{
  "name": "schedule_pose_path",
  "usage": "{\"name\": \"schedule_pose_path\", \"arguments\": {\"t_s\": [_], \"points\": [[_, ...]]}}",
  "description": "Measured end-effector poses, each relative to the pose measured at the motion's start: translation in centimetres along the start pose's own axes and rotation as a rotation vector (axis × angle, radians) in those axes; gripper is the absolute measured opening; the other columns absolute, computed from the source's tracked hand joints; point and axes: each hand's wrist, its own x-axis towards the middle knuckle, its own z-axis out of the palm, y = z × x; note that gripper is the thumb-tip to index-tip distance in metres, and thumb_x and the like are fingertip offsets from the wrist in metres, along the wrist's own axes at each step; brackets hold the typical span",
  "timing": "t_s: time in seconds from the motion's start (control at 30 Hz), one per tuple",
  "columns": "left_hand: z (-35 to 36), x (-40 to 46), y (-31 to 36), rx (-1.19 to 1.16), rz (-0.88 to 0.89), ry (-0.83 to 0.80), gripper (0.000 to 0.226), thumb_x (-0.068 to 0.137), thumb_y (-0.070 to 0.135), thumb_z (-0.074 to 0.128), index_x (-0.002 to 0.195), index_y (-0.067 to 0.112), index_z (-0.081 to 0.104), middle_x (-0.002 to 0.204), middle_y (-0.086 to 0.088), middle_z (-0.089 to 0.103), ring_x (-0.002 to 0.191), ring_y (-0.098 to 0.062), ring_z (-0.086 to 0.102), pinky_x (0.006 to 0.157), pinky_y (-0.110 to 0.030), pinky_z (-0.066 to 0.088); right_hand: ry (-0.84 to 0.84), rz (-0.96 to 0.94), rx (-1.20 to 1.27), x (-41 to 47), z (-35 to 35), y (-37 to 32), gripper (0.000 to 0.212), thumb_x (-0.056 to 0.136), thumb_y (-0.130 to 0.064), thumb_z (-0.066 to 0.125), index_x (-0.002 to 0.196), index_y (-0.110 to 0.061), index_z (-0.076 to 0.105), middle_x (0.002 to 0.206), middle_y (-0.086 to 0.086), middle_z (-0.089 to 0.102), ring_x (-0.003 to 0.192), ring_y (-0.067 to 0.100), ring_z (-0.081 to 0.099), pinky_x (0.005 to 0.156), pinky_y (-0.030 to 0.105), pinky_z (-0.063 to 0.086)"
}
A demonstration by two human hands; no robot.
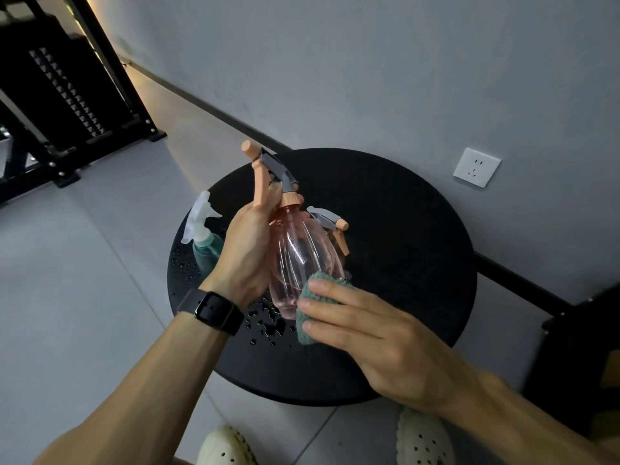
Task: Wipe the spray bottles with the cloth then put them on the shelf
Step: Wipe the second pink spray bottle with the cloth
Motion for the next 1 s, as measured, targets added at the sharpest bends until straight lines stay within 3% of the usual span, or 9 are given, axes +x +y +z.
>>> {"name": "schedule_pose_path", "arguments": {"t_s": [0.17, 0.27, 0.4, 0.53, 0.63, 0.77, 0.87, 0.93, 1.0], "points": [[-0.7, 1.0, 0.6, -0.098, 0.045, 0.034, 0.018, 0.104, 0.022, 0.046, 0.11, 0.007, 0.054, 0.082, -0.005, 0.065, 0.068, -0.019, 0.061, 0.065, -0.034, 0.058, 0.036, -0.02, -0.048, -1.0, -0.3, 0.5, 0.03, 0.091, 0.011, 0.057, 0.118, 0.002, 0.067, 0.133, 0.011, 0.059, 0.138, 0.024, 0.042, 0.108, 0.037, 0.042], [-0.6, 1.1, 1.1, -0.135, 0.076, 0.053, 0.014, 0.104, 0.019, 0.046, 0.105, 0.008, 0.055, 0.078, -0.004, 0.066, 0.064, -0.018, 0.061, 0.06, -0.033, 0.058, 0.155, 0.029, -0.115, -1.1, -1.4, 1.2, 0.037, 0.083, 0.018, 0.061, 0.116, 0.004, 0.066, 0.13, 0.014, 0.059, 0.133, 0.028, 0.047, 0.105, 0.041, 0.046], [-0.2, 0.9, 0.7, -0.083, 0.035, 0.031, 0.017, 0.104, 0.022, 0.047, 0.103, 0.009, 0.057, 0.083, -0.006, 0.065, 0.066, -0.019, 0.062, 0.069, -0.038, 0.057, 0.378, 0.118, -0.179, 0.0, -2.8, 1.7, 0.021, 0.096, 0.003, 0.054, 0.114, 0.007, 0.064, 0.126, 0.018, 0.06, 0.13, 0.03, 0.05, 0.106, 0.04, 0.045], [0.9, 0.2, -0.2, -0.004, -0.007, -0.009, 0.025, 0.104, 0.027, 0.048, 0.091, 0.01, 0.062, 0.076, -0.006, 0.063, 0.064, -0.019, 0.06, 0.076, -0.041, 0.052, 0.357, 0.097, -0.13, 1.0, -2.3, 1.3, 0.024, 0.095, 0.003, 0.057, 0.117, 0.006, 0.062, 0.128, 0.017, 0.058, 0.133, 0.03, 0.047, 0.107, 0.04, 0.044], [2.0, -0.3, -0.4, -0.008, -0.006, -0.042, 0.026, 0.105, 0.027, 0.044, 0.094, 0.008, 0.057, 0.065, -0.005, 0.067, 0.055, -0.015, 0.065, 0.061, -0.032, 0.056, 0.249, 0.062, -0.086, 0.5, -1.4, 1.5, 0.03, 0.091, 0.006, 0.061, 0.121, 0.004, 0.061, 0.133, 0.015, 0.056, 0.135, 0.029, 0.045, 0.105, 0.042, 0.046], [2.8, -0.7, -0.3, 0.01, 0.031, -0.03, 0.022, 0.1, 0.026, 0.05, 0.094, 0.006, 0.055, 0.058, -0.001, 0.065, 0.047, -0.013, 0.065, 0.048, -0.025, 0.055, 0.244, 0.146, -0.082, -1.2, -1.7, 3.4, 0.031, 0.092, 0.004, 0.058, 0.123, 0.003, 0.061, 0.134, 0.015, 0.056, 0.135, 0.027, 0.046, 0.106, 0.041, 0.045], [3.1, -0.5, -0.7, 0.033, 0.1, -0.047, 0.016, 0.104, 0.026, 0.046, 0.109, 0.013, 0.055, 0.077, -0.003, 0.061, 0.06, -0.016, 0.065, 0.058, -0.031, 0.058, 0.279, 0.242, -0.129, -2.8, -2.7, 5.0, 0.033, 0.09, 0.007, 0.059, 0.123, 0.003, 0.062, 0.133, 0.014, 0.058, 0.134, 0.025, 0.047, 0.108, 0.04, 0.043], [3.4, -0.4, -1.2, 0.137, 0.155, -0.071, 0.017, 0.103, 0.03, 0.048, 0.116, 0.024, 0.058, 0.084, -0.007, 0.06, 0.078, -0.028, 0.061, 0.074, -0.043, 0.061, 0.322, 0.296, -0.158, -3.5, -3.6, 5.7, 0.032, 0.09, 0.007, 0.059, 0.122, 0.003, 0.063, 0.132, 0.013, 0.058, 0.134, 0.024, 0.047, 0.11, 0.038, 0.041], [3.7, -0.4, -1.8, 0.218, 0.172, -0.123, 0.03, 0.097, 0.035, 0.053, 0.126, 0.028, 0.056, 0.092, -0.012, 0.055, 0.088, -0.034, 0.053, 0.083, -0.054, 0.055, 0.374, 0.349, -0.174, -3.9, -4.5, 6.2, 0.031, 0.09, 0.008, 0.06, 0.12, 0.004, 0.064, 0.132, 0.013, 0.058, 0.133, 0.024, 0.048, 0.112, 0.035, 0.038]]}}
